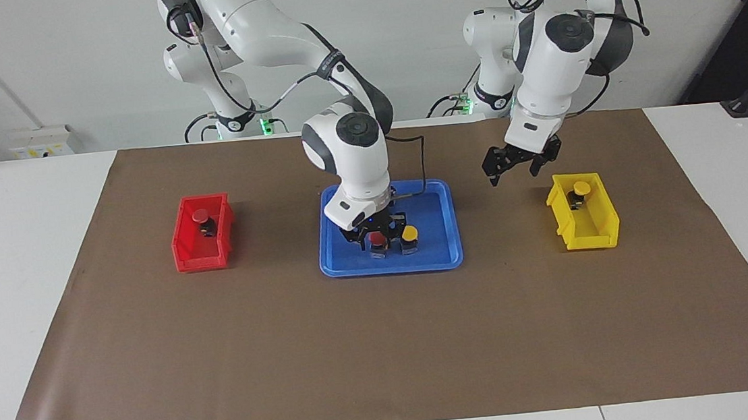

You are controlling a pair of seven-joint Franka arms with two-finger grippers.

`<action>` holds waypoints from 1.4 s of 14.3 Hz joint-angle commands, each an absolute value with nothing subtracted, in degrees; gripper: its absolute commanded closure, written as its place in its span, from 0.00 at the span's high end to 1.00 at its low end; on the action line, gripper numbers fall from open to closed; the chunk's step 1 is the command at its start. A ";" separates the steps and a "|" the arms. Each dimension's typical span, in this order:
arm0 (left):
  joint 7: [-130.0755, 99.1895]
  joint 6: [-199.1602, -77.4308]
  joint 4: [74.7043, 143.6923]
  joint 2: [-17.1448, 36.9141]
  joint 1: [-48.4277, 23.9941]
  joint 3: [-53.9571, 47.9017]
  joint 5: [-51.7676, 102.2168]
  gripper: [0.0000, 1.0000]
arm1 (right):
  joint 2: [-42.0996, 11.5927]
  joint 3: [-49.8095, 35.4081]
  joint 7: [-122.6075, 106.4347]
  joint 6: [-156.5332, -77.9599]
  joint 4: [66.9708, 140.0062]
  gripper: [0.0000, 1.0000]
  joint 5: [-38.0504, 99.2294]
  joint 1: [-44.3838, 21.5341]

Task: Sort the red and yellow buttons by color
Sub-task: 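Move the right gripper back over the tray toward the second red button, then grasp the red button with the right gripper while the left gripper waits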

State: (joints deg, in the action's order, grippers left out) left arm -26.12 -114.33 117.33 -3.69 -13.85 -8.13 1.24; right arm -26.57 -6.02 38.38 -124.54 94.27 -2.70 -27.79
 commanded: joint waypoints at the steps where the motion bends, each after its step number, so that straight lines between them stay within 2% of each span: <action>1: -27.07 -115.40 116.19 -2.46 -14.50 -7.47 2.29 1.00 | -25.58 -6.06 38.94 -125.86 95.89 0.59 -4.04 -27.86; 8: -27.07 -116.37 116.28 -2.20 -14.41 -7.47 2.64 1.00 | -24.70 -6.06 38.67 -127.97 98.61 0.57 -3.96 -28.65; 12: -27.07 -117.33 116.37 -2.02 -14.41 -7.47 2.64 1.00 | -24.61 -6.06 38.50 -127.88 98.96 0.52 -3.96 -28.56; 14: -26.98 -117.33 116.37 -1.85 -14.41 -7.47 2.64 1.00 | -24.61 -6.06 38.50 -128.14 99.23 0.44 -3.96 -28.48; 17: -26.98 -117.51 116.37 -1.76 -14.41 -7.47 2.64 1.00 | -24.61 -6.06 38.32 -128.15 98.62 0.23 -3.78 -28.39; 20: -27.07 -118.39 116.11 -1.50 -14.41 -7.47 2.72 1.00 | -24.61 -6.06 38.15 -125.26 95.73 0.20 -3.87 -27.86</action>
State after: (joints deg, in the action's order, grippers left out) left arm -26.62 -117.58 117.07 -2.26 -14.04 -7.91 1.50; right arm -25.78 -5.82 38.37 -126.85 96.73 -2.81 -28.71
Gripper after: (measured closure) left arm 0.000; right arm 0.586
